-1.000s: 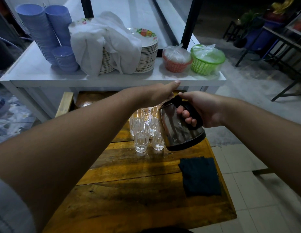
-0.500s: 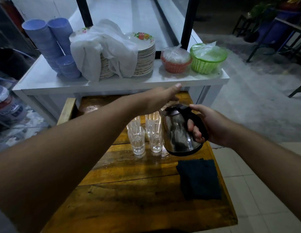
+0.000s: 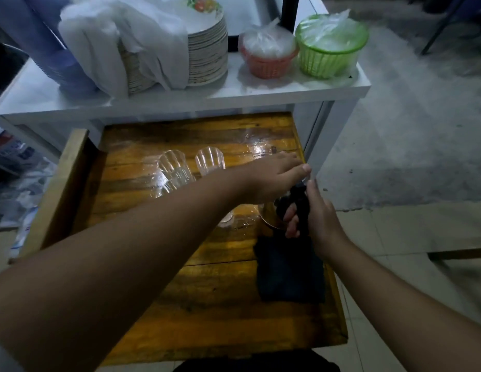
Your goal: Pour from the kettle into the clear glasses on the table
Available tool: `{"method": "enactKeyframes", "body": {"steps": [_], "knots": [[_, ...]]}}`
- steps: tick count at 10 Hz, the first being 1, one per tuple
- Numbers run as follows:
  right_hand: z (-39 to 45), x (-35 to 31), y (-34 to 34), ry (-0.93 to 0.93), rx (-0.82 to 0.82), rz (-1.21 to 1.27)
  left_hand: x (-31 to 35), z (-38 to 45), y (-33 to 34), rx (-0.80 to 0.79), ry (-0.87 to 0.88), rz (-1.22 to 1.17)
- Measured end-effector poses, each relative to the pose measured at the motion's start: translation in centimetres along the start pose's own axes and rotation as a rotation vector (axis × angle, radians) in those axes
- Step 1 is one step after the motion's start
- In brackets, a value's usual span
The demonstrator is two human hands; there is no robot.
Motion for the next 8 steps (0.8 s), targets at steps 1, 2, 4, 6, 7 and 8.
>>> {"method": "enactKeyframes", "body": {"steps": [1,2,4,6,7,8], "knots": [[1.6,1.3,-0.6,0.006,0.010,0.053,-0.2,1.4,1.7,-0.015,-0.010,0.085],[3.4,2.9,-1.2,-0.065,0.031,0.000,-1.5,2.3,4.0,-0.020,-0.040,0.237],[4.4,5.6,-1.9,-0.097,0.034,-0.114,-2.8,1.9,6.2,0.026,0.024,0.296],[4.1,6.0,-2.7,-0.060,0.210,-0.150,-2.7,1.6,7.2,0.101,0.039,0.313],[2.6,6.5,-3.7,-0.154,0.335,-0.222,-2.3,1.7,6.9,0.176,0.067,0.322],[-1.0,8.5,-4.4,-0.301,0.370,-0.455,-2.9,-0.7,6.4,0.374,0.118,0.224]]}}
Point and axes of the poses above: each hand's wrist, its own z-axis towards the middle knuckle, its own y-axis out of the palm, x = y × z, the point moved 2 cm from there along z, towards the middle knuckle, and after that the axes turned 6 degrees about x, right-handed, at the moved point
